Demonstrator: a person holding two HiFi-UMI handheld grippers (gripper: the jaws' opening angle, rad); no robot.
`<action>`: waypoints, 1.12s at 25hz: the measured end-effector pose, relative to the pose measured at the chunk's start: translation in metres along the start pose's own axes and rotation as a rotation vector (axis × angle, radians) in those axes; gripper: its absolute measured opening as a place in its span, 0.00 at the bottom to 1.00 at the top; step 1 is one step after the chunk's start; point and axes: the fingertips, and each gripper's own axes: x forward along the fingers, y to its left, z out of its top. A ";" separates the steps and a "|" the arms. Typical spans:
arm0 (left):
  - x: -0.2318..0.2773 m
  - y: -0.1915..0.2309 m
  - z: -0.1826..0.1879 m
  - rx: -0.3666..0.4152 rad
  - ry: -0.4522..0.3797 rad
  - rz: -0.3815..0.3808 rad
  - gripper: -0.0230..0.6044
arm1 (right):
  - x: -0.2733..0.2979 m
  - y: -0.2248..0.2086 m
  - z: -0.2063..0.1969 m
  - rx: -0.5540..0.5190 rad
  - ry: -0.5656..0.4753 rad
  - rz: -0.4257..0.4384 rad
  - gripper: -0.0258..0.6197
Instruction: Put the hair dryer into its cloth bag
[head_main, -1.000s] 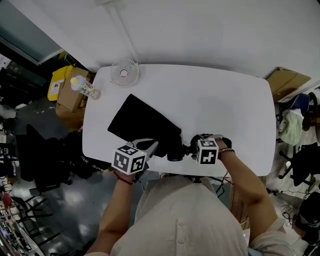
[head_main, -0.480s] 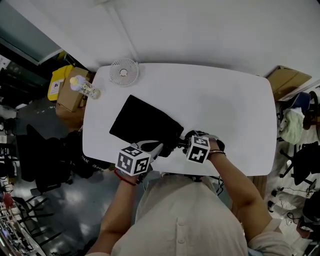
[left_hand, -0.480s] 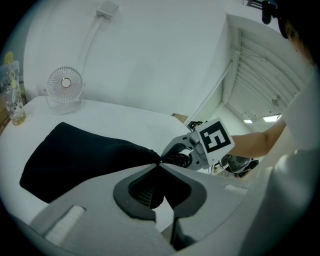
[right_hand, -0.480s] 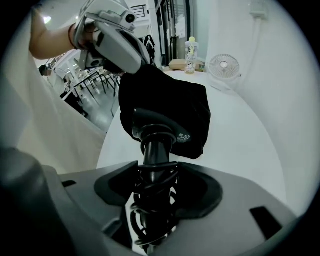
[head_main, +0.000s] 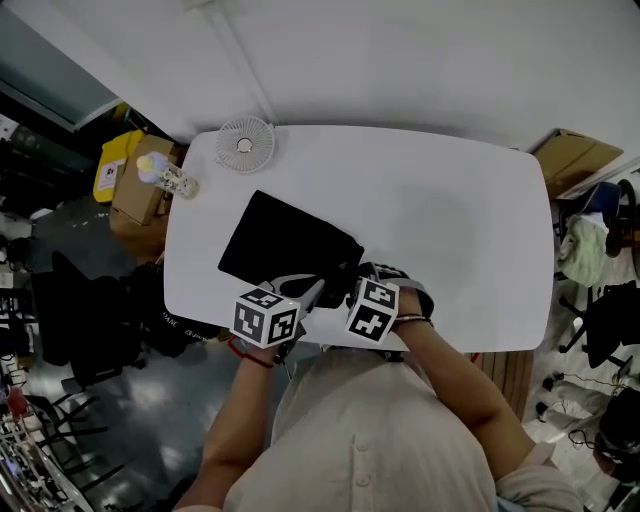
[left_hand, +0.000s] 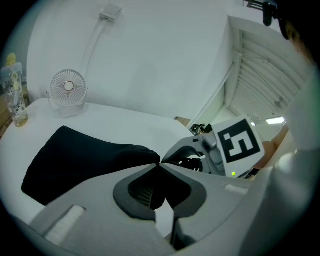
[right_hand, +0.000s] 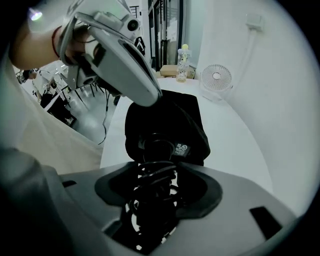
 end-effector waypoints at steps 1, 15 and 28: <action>0.000 0.001 0.001 -0.002 -0.003 -0.002 0.07 | -0.002 0.000 0.003 -0.009 -0.005 -0.006 0.43; -0.002 0.006 0.010 -0.015 -0.024 -0.013 0.07 | -0.006 0.001 0.020 0.007 -0.246 0.010 0.41; -0.005 -0.017 0.011 -0.056 -0.036 -0.121 0.07 | 0.013 -0.017 0.037 0.021 -0.299 0.004 0.41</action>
